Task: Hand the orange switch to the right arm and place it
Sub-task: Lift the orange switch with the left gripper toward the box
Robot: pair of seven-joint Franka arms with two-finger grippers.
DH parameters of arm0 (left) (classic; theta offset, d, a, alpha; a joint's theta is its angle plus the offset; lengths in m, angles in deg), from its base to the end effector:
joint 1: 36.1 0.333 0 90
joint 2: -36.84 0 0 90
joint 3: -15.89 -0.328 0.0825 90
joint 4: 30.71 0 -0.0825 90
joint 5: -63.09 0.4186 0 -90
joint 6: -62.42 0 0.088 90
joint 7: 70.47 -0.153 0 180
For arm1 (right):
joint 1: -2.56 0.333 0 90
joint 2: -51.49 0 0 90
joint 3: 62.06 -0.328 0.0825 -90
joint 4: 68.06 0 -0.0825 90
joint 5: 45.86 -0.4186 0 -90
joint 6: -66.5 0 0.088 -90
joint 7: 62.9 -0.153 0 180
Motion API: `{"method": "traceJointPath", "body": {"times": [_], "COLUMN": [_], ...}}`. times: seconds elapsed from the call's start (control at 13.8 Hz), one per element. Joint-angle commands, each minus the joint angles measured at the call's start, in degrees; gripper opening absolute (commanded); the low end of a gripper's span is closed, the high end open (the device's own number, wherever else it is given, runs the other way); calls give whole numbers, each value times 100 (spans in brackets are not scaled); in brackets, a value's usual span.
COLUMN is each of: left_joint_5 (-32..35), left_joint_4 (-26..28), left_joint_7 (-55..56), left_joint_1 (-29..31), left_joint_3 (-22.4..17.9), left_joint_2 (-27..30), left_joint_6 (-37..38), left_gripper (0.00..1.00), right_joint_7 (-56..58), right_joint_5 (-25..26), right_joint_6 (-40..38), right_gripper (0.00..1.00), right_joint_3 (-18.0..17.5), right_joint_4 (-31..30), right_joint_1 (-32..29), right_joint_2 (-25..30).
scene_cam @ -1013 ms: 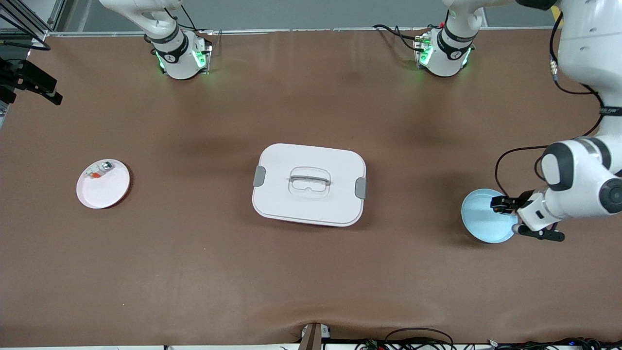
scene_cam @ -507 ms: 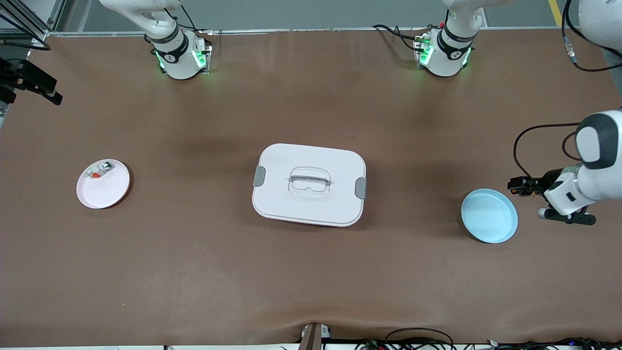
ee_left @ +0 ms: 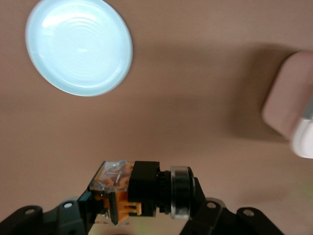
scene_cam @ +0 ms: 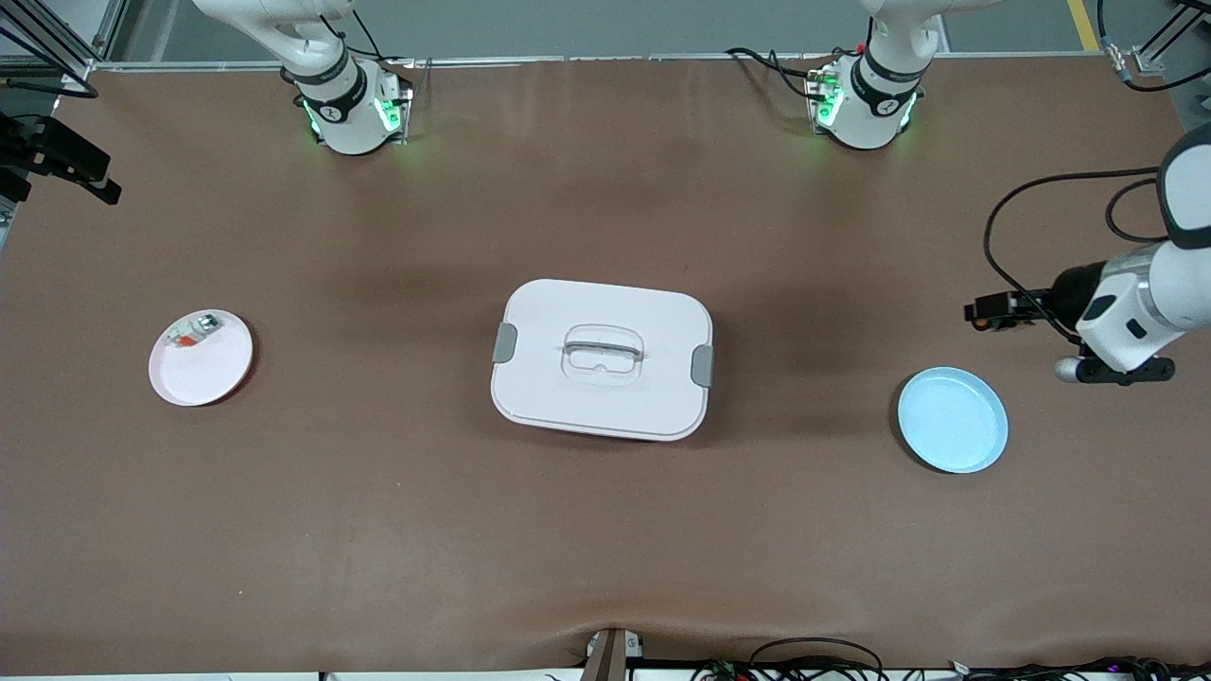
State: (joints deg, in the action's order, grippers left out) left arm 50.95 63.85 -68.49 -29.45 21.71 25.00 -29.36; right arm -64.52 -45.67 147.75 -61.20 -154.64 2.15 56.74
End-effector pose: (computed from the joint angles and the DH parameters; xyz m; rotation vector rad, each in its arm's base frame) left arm 0.6207 -0.0192 0.4323 2.8876 0.1189 -0.3731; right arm 0.5412 -0.0130 0.6587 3.1387 -0.0799 -0.0022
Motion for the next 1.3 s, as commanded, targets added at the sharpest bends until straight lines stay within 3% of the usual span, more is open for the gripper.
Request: {"method": "traceJointPath", "body": {"times": [0.0, 0.43, 0.8, 1.23], "left_joint_5": [-236, -728, -1106, -1388], "left_joint_4": [19, -437, -631, -623], "left_joint_7": [853, 2901, 4905, 7112], "left_joint_1": [12, -49, -163, -734], "left_joint_3": [504, 1490, 2246, 2546], "left_joint_2": [234, 217, 226, 120], "left_joint_6": [116, -24, -822, -1825], "left_gripper": [39, 39, 39, 39], "right_joint_7": [-66, -75, -57, -13], "right_joint_5": [-10, 25, 148, 42], "right_joint_6": [66, 145, 250, 189], "right_gripper": [100, 100, 100, 100], "right_joint_3": [2, 11, 2, -7], "right_joint_4": [-131, -78, -26, 159], "right_joint_1": [-21, -38, -3, 32], "right_joint_2": [116, 90, 81, 46]}}
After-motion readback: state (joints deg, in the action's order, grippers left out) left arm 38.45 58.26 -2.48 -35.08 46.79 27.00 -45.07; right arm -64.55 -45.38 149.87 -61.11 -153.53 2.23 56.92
